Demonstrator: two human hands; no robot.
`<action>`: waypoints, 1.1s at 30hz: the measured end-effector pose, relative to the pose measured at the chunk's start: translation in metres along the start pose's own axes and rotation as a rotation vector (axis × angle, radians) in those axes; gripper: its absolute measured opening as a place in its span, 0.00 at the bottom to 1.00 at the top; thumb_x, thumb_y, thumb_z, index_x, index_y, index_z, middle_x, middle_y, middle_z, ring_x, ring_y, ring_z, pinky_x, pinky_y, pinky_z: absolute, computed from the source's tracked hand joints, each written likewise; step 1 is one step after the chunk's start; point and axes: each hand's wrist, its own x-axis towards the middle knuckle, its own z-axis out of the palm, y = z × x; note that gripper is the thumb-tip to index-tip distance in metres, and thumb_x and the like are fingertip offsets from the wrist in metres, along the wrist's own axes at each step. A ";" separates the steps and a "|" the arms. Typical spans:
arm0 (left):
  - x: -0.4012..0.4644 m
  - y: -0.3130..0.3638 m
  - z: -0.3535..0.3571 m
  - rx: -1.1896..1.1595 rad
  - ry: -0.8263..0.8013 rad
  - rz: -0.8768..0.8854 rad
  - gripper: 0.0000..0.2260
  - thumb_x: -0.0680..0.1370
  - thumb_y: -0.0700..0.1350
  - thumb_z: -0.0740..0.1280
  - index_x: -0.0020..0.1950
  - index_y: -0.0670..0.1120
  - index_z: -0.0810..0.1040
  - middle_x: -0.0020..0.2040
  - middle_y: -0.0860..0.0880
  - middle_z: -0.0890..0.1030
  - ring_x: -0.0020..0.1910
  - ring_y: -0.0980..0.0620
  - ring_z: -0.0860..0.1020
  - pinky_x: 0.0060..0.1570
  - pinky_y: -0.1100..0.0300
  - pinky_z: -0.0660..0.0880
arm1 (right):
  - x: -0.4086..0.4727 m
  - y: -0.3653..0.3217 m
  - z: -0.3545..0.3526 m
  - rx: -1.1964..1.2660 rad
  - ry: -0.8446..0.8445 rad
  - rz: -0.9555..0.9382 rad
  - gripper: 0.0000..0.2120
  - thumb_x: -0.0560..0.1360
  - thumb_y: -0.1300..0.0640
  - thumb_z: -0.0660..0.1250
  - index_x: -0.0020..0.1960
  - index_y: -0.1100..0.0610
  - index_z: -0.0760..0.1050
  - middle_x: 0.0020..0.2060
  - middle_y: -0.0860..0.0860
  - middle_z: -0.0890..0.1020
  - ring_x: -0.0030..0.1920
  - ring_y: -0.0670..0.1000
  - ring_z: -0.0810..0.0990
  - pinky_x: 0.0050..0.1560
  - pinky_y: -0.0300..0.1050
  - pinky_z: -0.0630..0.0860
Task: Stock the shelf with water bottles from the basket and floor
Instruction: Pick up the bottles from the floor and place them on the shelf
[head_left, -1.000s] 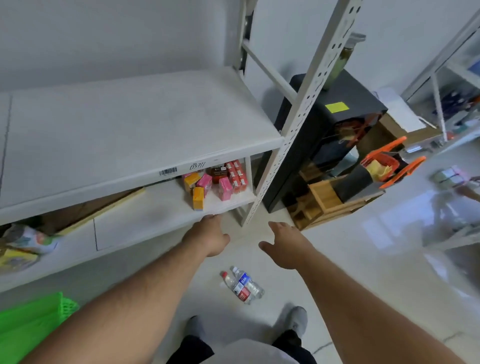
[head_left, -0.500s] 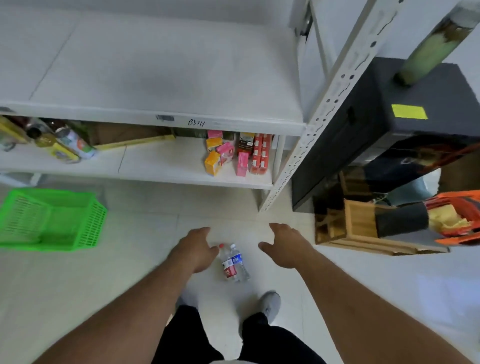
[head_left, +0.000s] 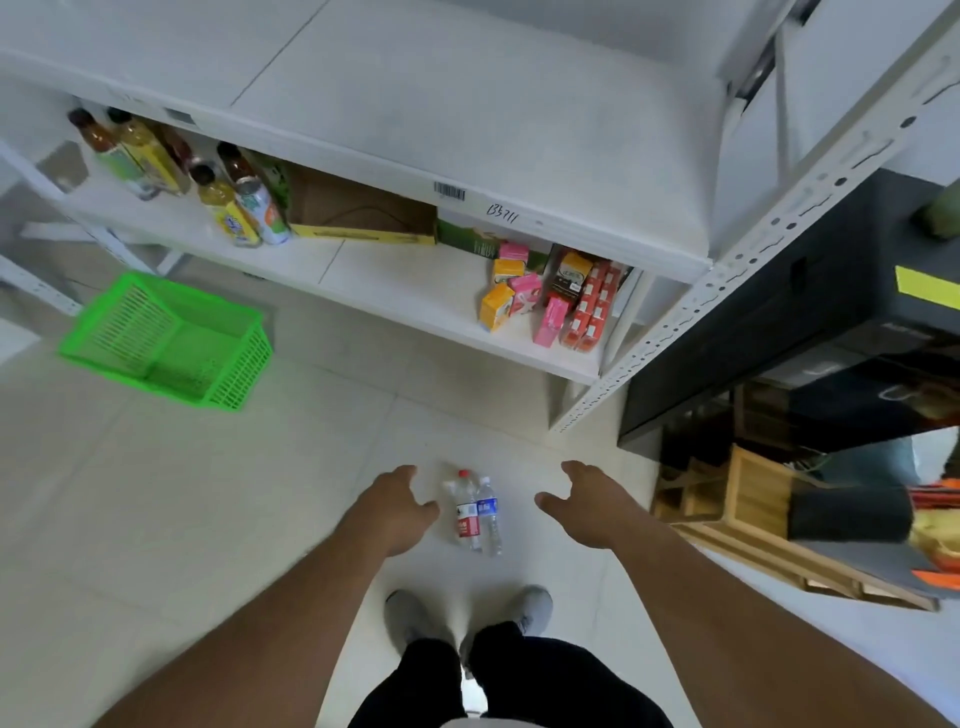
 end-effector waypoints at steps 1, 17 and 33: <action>-0.001 -0.003 0.000 -0.009 0.004 0.004 0.34 0.77 0.57 0.65 0.79 0.49 0.57 0.77 0.44 0.63 0.73 0.45 0.67 0.68 0.55 0.66 | -0.001 -0.002 0.000 0.004 0.014 0.001 0.37 0.79 0.38 0.61 0.81 0.55 0.55 0.77 0.54 0.63 0.74 0.55 0.67 0.72 0.48 0.65; 0.148 -0.079 0.131 -0.416 -0.041 -0.213 0.37 0.72 0.60 0.72 0.77 0.50 0.63 0.74 0.48 0.69 0.69 0.50 0.73 0.69 0.53 0.69 | 0.219 0.016 0.106 0.385 -0.126 0.144 0.34 0.77 0.43 0.68 0.77 0.57 0.63 0.73 0.53 0.71 0.70 0.52 0.72 0.66 0.42 0.66; 0.509 -0.181 0.436 -0.462 -0.071 -0.345 0.28 0.69 0.56 0.77 0.63 0.49 0.71 0.50 0.57 0.75 0.45 0.55 0.77 0.43 0.60 0.73 | 0.584 0.161 0.393 0.374 -0.141 0.261 0.43 0.68 0.36 0.74 0.74 0.57 0.65 0.68 0.53 0.74 0.64 0.54 0.76 0.62 0.48 0.74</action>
